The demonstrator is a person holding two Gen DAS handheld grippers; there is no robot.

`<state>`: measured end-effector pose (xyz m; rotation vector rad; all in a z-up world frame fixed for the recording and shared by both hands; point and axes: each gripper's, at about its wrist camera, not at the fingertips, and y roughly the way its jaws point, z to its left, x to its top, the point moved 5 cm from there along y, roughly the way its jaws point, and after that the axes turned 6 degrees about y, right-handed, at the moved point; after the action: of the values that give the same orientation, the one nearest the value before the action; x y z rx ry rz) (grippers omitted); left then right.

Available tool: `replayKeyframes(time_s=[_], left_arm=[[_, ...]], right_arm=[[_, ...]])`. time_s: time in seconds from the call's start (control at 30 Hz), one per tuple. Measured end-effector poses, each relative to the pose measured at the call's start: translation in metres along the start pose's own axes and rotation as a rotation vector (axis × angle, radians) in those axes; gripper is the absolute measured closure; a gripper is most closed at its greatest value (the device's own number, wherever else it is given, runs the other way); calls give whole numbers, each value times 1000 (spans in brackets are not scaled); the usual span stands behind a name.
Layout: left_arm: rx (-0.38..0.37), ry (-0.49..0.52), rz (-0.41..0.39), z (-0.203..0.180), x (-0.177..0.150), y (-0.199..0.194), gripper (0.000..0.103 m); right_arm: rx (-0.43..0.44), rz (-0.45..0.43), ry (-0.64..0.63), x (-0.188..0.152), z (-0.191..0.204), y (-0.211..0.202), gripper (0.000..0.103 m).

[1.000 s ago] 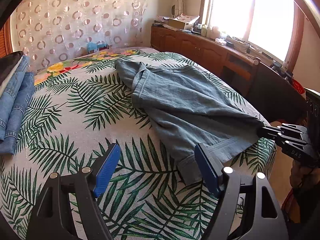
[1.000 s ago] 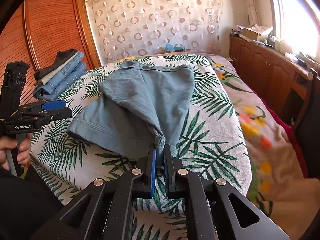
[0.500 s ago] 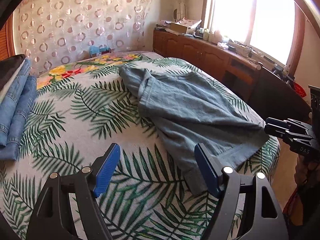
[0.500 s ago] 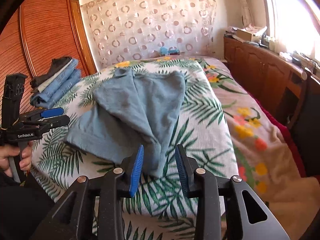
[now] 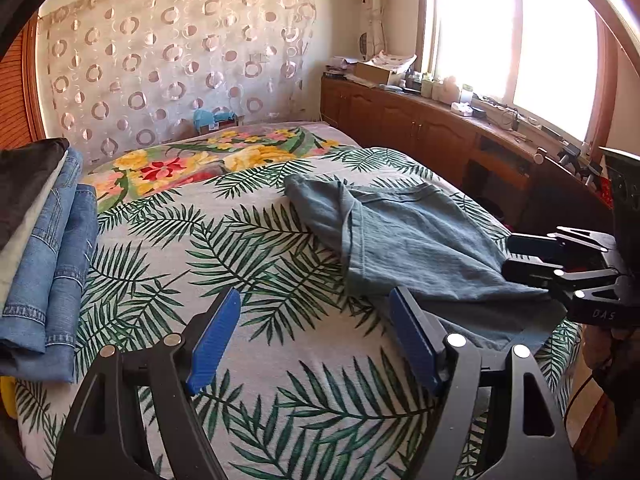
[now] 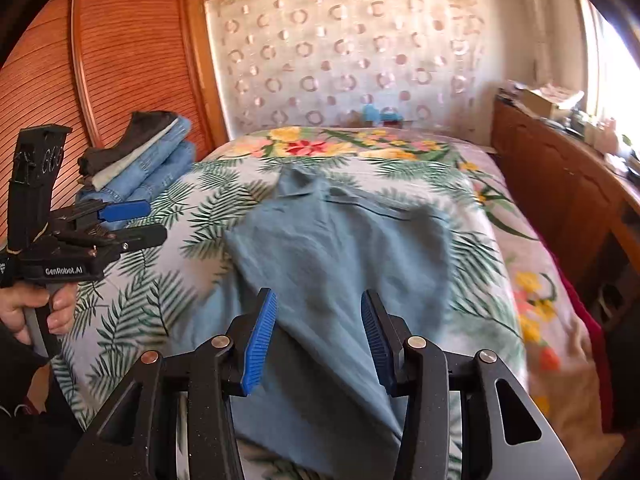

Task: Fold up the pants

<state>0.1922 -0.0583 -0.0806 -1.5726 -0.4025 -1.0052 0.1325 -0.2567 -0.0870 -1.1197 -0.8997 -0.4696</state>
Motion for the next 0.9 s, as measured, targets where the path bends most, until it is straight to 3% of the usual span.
replayKeyframes(time_s=[0.6, 0.8, 0.9], left_arm=[[-3, -34, 13, 42, -2, 13, 26], [-12, -38, 21, 47, 0, 19, 26], [-17, -29, 24, 45, 3, 22, 26]], right_arm=[[118, 179, -137, 40, 31, 93, 57], [88, 225, -190, 40, 34, 115, 90], [99, 204, -187, 47, 31, 112, 97]])
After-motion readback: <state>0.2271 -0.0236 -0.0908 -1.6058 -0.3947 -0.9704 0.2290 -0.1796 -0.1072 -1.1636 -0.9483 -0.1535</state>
